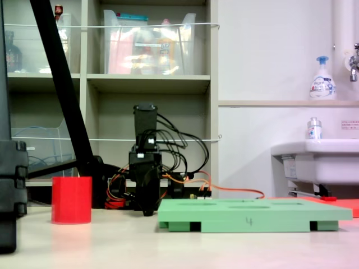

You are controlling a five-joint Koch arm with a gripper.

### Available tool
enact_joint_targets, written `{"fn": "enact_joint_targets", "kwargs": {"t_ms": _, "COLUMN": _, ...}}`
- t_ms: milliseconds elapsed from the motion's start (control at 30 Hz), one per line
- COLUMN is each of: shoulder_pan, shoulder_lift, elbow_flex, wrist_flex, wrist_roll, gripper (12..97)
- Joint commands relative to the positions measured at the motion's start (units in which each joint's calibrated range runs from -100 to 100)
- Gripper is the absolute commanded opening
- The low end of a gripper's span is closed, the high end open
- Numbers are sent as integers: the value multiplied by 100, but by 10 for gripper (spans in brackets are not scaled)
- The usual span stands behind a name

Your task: Put the octagonal pillar block into the corresponding hole

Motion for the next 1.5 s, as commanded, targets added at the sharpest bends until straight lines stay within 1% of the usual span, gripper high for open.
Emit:
{"fn": "enact_joint_targets", "kwargs": {"t_ms": 0, "shoulder_pan": 0, "shoulder_lift": -41, "elbow_flex": -314, "wrist_flex": -60, "wrist_roll": 39, "gripper": 489}}
{"fn": "enact_joint_targets", "kwargs": {"t_ms": 733, "shoulder_pan": 0, "shoulder_lift": -41, "elbow_flex": -314, "wrist_flex": -60, "wrist_roll": 39, "gripper": 489}}
{"fn": "enact_joint_targets", "kwargs": {"t_ms": 867, "shoulder_pan": 200, "shoulder_lift": -41, "elbow_flex": -314, "wrist_flex": -51, "wrist_roll": 34, "gripper": 493}}
{"fn": "enact_joint_targets", "kwargs": {"t_ms": 967, "shoulder_pan": 176, "shoulder_lift": -41, "elbow_flex": -314, "wrist_flex": -51, "wrist_roll": 49, "gripper": 491}}
{"fn": "enact_joint_targets", "kwargs": {"t_ms": 1033, "shoulder_pan": 132, "shoulder_lift": -41, "elbow_flex": -314, "wrist_flex": -51, "wrist_roll": 293, "gripper": 498}}
{"fn": "enact_joint_targets", "kwargs": {"t_ms": 1100, "shoulder_pan": 132, "shoulder_lift": -41, "elbow_flex": -314, "wrist_flex": -51, "wrist_roll": 786, "gripper": 506}}
{"fn": "enact_joint_targets", "kwargs": {"t_ms": 1233, "shoulder_pan": 117, "shoulder_lift": -41, "elbow_flex": -314, "wrist_flex": -80, "wrist_roll": 908, "gripper": 498}}
{"fn": "enact_joint_targets", "kwargs": {"t_ms": 1367, "shoulder_pan": -200, "shoulder_lift": -41, "elbow_flex": -314, "wrist_flex": -99, "wrist_roll": 1695, "gripper": 505}}
{"fn": "enact_joint_targets", "kwargs": {"t_ms": 1467, "shoulder_pan": -503, "shoulder_lift": -41, "elbow_flex": -314, "wrist_flex": 190, "wrist_roll": 2095, "gripper": 491}}
